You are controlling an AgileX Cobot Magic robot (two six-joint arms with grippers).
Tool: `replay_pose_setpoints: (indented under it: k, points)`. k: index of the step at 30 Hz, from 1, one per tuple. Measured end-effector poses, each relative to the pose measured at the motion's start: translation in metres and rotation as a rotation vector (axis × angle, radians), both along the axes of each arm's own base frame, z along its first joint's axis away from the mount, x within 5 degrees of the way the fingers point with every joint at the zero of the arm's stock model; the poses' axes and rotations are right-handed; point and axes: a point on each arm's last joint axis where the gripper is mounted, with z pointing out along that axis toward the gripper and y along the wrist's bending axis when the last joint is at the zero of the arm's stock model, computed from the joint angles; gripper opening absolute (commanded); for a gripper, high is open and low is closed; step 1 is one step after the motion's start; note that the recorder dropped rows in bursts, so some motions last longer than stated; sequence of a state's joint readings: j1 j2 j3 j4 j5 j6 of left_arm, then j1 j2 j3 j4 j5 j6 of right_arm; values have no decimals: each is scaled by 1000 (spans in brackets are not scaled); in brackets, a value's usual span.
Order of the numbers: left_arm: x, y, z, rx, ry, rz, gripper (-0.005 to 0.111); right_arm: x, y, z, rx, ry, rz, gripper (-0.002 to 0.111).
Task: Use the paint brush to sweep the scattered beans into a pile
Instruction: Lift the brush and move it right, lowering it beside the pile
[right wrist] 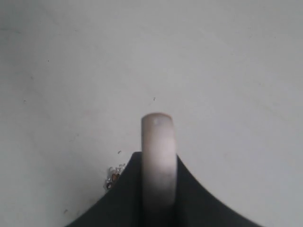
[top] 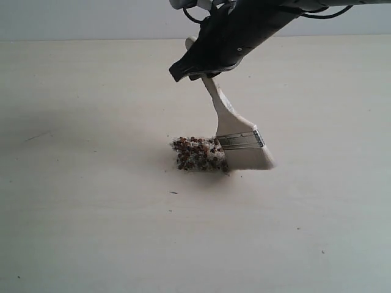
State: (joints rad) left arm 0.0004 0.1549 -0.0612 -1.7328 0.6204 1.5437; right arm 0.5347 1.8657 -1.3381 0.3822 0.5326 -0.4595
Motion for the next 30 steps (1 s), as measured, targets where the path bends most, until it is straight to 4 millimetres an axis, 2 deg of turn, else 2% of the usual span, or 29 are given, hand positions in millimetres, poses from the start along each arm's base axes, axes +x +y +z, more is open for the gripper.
replay_pose_setpoints:
  k: [6, 12, 16, 19, 22, 26, 30]
  points:
    - [0, 0, 0, 0, 0, 0, 0, -3, -1, 4, -3, 8, 9, 0]
    - [0, 0, 0, 0, 0, 0, 0, -20, -10, 46, 28, -29, 32, 0]
    - [0, 0, 0, 0, 0, 0, 0, -31, -31, 77, 51, -44, 12, 0]
    - [0, 0, 0, 0, 0, 0, 0, -32, -55, 87, 49, -43, -41, 0]
    - [0, 0, 0, 0, 0, 0, 0, -34, -81, 82, 30, -3, -101, 0]
    - [0, 0, 0, 0, 0, 0, 0, -33, -107, 58, 28, 153, -181, 0]
    - [0, 0, 0, 0, 0, 0, 0, -31, -110, 33, 74, 345, -139, 0]
